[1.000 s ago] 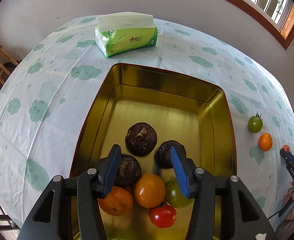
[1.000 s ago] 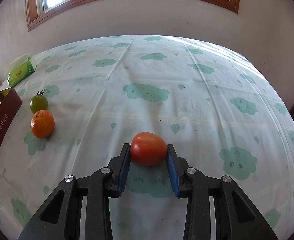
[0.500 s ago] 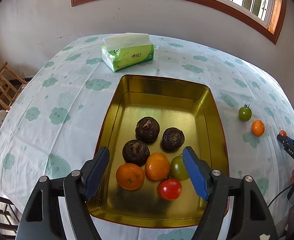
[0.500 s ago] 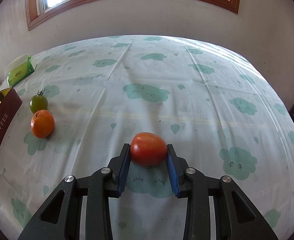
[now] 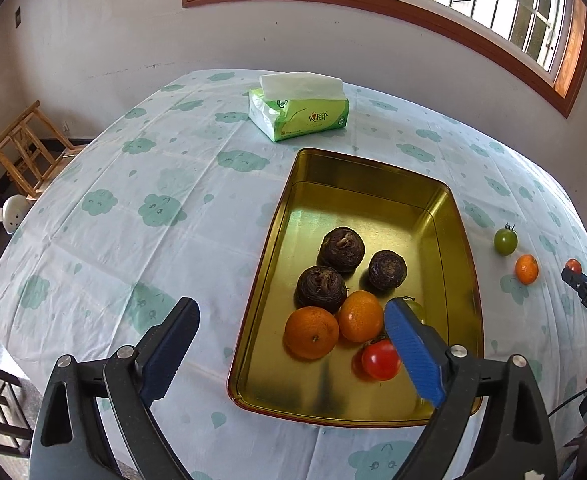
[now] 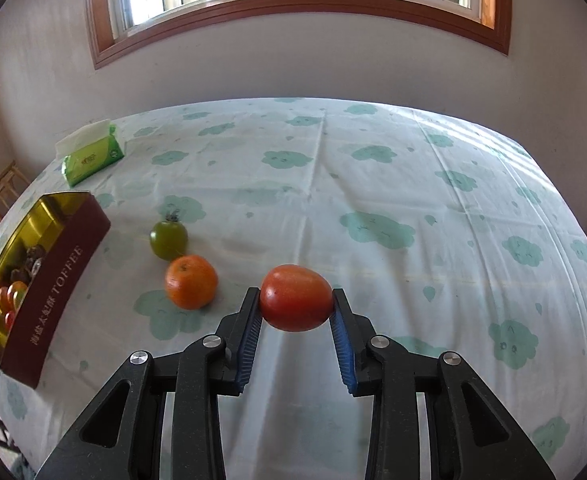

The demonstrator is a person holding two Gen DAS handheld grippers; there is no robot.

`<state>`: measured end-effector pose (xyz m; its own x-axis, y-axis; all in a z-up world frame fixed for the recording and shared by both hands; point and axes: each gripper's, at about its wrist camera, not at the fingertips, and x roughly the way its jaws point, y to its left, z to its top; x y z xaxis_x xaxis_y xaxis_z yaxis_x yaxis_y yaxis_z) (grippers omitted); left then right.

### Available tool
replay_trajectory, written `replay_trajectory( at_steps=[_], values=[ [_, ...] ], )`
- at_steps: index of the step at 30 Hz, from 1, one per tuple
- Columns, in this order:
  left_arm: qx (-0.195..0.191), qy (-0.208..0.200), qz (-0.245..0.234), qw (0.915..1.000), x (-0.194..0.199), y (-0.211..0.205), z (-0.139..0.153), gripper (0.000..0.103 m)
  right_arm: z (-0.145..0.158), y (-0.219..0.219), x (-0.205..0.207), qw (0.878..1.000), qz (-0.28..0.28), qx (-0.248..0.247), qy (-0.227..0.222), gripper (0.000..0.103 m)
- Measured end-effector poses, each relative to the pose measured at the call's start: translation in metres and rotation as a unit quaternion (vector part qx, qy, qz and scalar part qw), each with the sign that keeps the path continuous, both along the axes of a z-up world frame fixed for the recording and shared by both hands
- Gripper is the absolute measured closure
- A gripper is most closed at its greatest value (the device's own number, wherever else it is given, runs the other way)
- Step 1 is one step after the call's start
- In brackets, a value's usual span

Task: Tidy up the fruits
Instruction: 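Carry the red tomato into the tin and open the right gripper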

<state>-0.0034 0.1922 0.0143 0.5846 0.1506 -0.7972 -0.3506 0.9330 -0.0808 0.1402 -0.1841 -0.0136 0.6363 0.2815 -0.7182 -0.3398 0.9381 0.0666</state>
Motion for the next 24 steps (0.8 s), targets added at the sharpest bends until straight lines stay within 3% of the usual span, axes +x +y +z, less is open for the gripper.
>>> replay_trajectory(
  at_steps=[12,24],
  values=[
    [-0.005,-0.012,0.049,0.9987,-0.025,0.034,0.007,0.007,0.024,0.151,-0.042,0.985,0.174,0.014,-0.006,0.068],
    [-0.014,-0.005,0.095,0.9953,-0.047,0.071,0.000,0.007,0.002,0.236,-0.054,0.969,0.246,-0.007,0.022,0.068]
  ],
)
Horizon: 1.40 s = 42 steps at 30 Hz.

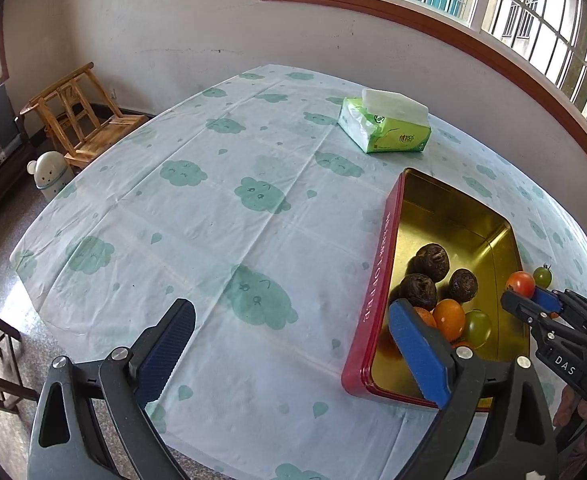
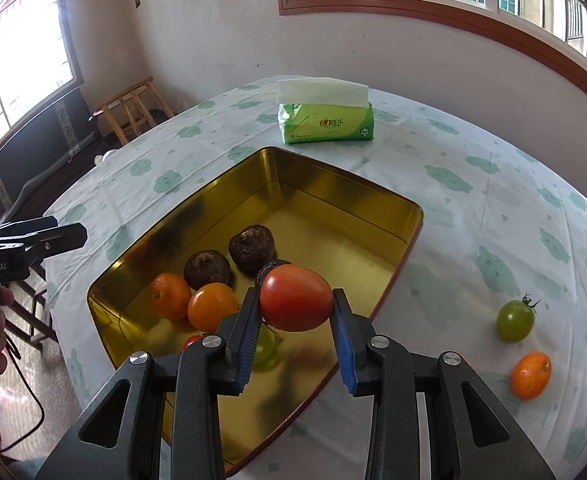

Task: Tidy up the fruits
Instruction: 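Carry the red tomato into the tin and open the right gripper, then grasp the loose orange tangerine with the right gripper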

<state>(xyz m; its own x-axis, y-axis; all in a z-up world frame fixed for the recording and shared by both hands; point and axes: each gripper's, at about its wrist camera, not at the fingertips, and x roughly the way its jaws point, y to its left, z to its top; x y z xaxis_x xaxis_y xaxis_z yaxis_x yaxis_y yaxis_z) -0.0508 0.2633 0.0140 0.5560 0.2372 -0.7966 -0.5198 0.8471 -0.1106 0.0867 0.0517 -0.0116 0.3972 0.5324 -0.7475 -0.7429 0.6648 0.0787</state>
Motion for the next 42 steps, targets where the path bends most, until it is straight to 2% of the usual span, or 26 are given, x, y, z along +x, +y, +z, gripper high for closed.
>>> replay_trajectory(
  at_steps=[11,26,31,35,42],
  values=[
    [-0.003,0.003,0.009,1.0000,-0.005,0.010,-0.004,0.007,-0.014,0.025,0.003,1.000,0.009,-0.021,0.012,0.068],
    [-0.003,0.012,0.000,0.9999,-0.003,0.002,-0.007,0.007,-0.022,0.028,0.003,1.000,0.008,-0.020,0.020,0.067],
    [-0.004,0.016,-0.001,0.9999,-0.002,0.000,-0.008,0.007,-0.016,0.025,0.001,1.000,0.009,-0.015,0.016,0.065],
    [-0.006,0.016,-0.003,0.9998,0.000,-0.003,-0.008,0.007,-0.009,0.021,-0.001,1.000,0.007,-0.007,0.006,0.058],
    [-0.002,0.015,-0.016,0.9998,0.004,-0.013,-0.006,0.007,0.013,-0.003,-0.005,1.000,-0.009,0.020,-0.014,0.058]
  ],
)
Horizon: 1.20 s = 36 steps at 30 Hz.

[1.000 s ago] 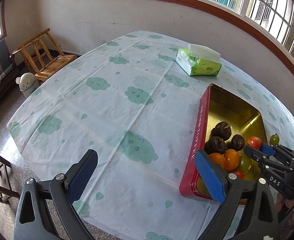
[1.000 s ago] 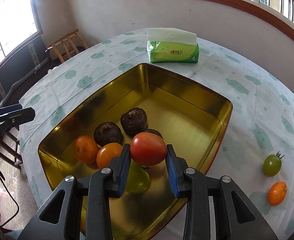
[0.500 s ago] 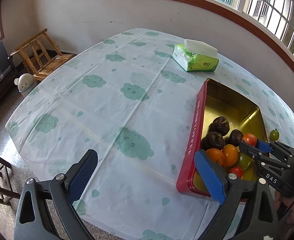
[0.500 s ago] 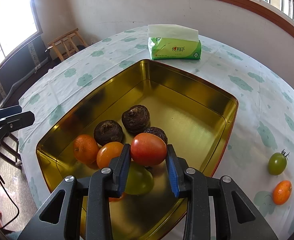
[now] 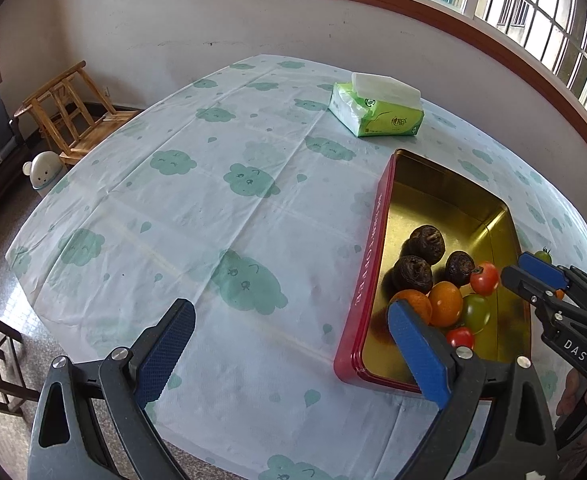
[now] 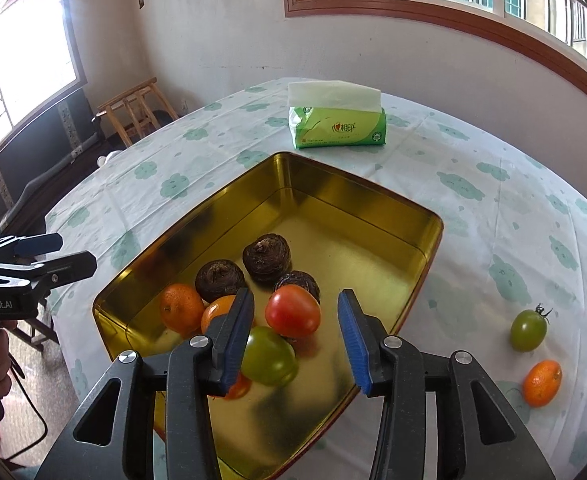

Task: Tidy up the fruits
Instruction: 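Grasp the loose orange tangerine with the right gripper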

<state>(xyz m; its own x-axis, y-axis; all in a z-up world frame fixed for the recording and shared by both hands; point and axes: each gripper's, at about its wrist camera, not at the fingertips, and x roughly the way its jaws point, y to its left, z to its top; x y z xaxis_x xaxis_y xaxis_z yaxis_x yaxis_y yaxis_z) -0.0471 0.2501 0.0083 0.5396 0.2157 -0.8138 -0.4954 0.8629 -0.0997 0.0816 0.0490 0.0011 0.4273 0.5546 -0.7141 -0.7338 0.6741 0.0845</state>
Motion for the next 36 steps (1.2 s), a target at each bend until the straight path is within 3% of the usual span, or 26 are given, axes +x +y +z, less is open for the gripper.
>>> replay_trajectory(
  at_steps=[7,17,36],
  values=[
    [0.002,-0.002,-0.023,0.9997,0.010,-0.017,0.003,0.007,0.013,-0.064,0.008,0.997,-0.068,-0.007,-0.038,0.052],
    [0.006,0.001,-0.076,0.9971,0.036,-0.057,0.003,0.007,-0.017,-0.164,0.047,0.983,-0.181,-0.037,-0.006,0.052],
    [0.015,0.003,-0.179,0.9837,0.105,-0.152,0.014,0.007,-0.061,-0.165,0.085,0.980,-0.194,-0.045,0.015,0.052]
  ],
)
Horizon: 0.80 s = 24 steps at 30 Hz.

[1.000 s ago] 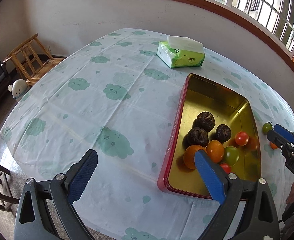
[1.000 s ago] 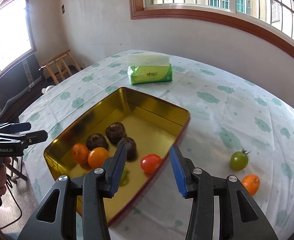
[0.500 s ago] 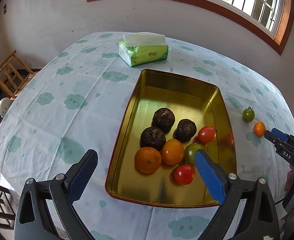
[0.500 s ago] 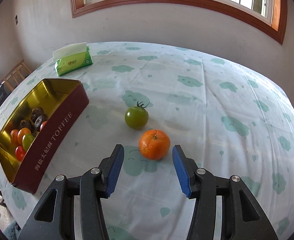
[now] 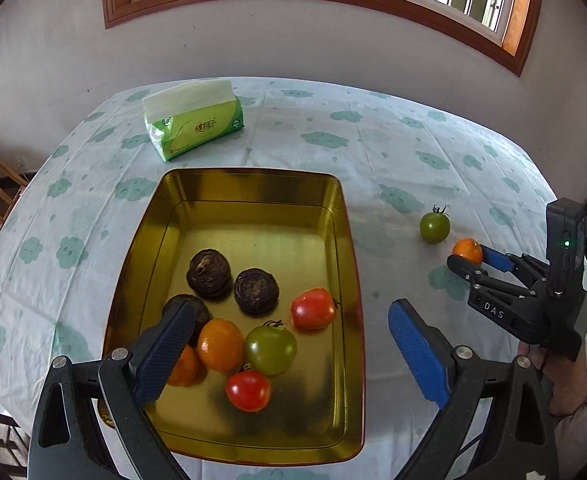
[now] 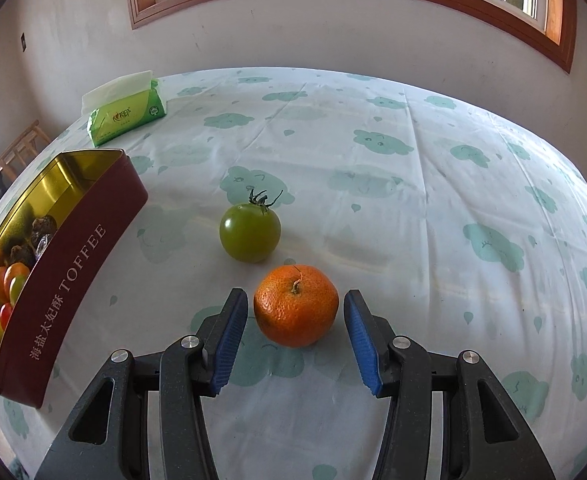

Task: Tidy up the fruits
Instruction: 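Grasp the loose orange tangerine with the right gripper, then grasp the green tomato with the left gripper while the right holds the tangerine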

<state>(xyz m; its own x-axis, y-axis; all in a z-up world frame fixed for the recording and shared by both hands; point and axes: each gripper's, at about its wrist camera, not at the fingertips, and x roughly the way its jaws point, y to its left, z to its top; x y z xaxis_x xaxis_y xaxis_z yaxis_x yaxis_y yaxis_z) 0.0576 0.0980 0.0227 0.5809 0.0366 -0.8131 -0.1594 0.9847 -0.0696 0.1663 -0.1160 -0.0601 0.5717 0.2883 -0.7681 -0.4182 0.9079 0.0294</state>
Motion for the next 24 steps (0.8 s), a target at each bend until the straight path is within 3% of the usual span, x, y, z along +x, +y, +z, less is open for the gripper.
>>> replay_trajectory(
  at_steps=[4,11,20,24],
  values=[
    [0.000,0.002,-0.017,0.9999,0.015,-0.021,-0.001,0.007,-0.002,-0.002,-0.001,1.000,0.007,0.002,-0.002,0.060],
    [0.003,0.011,-0.043,0.9990,0.042,-0.057,-0.012,0.007,0.002,-0.027,-0.001,1.000,-0.013,-0.005,-0.022,0.061],
    [-0.003,0.003,-0.070,0.9975,0.076,-0.093,-0.025,0.008,0.009,-0.117,0.015,0.994,-0.109,-0.002,-0.026,0.061],
    [-0.004,0.009,-0.073,0.9973,0.094,-0.104,-0.034,0.018,0.004,-0.149,0.013,0.990,-0.137,-0.015,-0.022,0.061]
  ],
)
